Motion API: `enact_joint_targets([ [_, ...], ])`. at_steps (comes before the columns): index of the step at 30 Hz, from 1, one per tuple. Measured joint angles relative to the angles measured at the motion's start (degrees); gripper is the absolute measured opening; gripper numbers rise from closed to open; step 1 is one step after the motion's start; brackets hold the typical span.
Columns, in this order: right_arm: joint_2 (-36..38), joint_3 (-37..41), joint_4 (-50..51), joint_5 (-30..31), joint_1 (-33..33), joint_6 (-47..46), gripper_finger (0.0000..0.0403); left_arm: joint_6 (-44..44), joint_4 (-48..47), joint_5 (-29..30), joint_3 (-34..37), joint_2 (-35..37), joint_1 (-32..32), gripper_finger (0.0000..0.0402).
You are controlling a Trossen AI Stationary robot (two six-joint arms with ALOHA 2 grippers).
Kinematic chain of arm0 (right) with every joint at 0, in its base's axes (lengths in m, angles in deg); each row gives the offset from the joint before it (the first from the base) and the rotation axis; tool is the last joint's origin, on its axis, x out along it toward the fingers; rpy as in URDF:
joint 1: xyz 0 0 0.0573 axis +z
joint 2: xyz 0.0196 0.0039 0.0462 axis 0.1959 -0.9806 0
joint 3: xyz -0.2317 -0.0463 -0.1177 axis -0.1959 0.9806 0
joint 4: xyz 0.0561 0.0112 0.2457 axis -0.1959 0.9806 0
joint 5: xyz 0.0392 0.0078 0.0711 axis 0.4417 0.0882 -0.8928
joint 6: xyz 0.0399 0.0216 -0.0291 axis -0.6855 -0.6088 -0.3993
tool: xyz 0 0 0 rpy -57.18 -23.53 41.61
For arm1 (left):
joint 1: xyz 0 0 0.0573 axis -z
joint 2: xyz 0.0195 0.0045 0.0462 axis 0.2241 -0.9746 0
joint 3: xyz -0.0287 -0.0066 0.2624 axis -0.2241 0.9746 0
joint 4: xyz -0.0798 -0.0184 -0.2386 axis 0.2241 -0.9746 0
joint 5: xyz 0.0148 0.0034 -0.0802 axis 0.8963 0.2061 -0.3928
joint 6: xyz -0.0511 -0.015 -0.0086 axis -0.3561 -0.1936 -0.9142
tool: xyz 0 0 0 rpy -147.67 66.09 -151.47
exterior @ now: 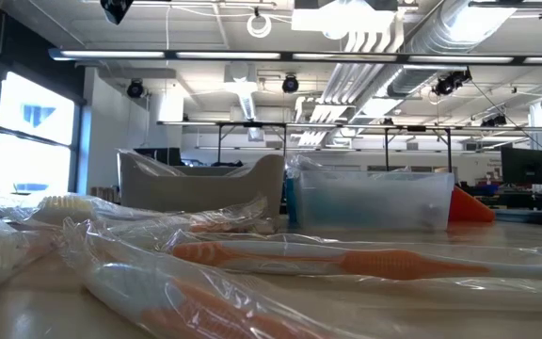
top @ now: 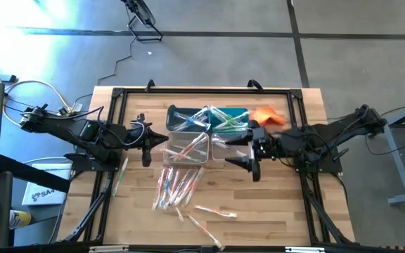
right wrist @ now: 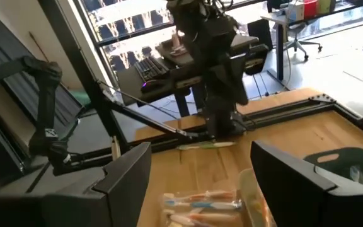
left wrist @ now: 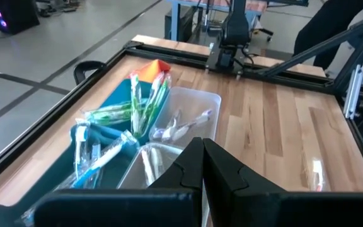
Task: Pick & Place Toothbrushes
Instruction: Put the orange toothbrush into the gray bin
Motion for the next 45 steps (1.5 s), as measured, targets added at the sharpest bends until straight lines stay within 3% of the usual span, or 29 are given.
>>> enact_joint_targets([
  [7,-2.34,-5.87,1.67,11.90,9.10,0.14,0.0265,0.00,-0.05,0.00,0.00,0.00,0.00,0.0000],
  [14,-11.30,-16.11,9.22,19.87,14.60,3.22,0.0238,0.00,-0.08,0.00,0.00,0.00,0.00,0.0001],
  [17,-14.58,-18.41,14.40,18.00,14.94,-1.60,0.0223,0.05,-0.47,0.00,0.00,0.00,0.00,0.0001],
  [27,-21.96,-18.40,31.39,1.52,14.35,-24.73,0.0197,0.22,-3.80,0.04,0.02,0.00,0.00,0.0001],
  [45,-38.89,-17.68,36.28,-5.91,13.07,-27.40,0.0192,0.17,-3.93,-1.49,0.02,0.00,0.00,0.0001],
])
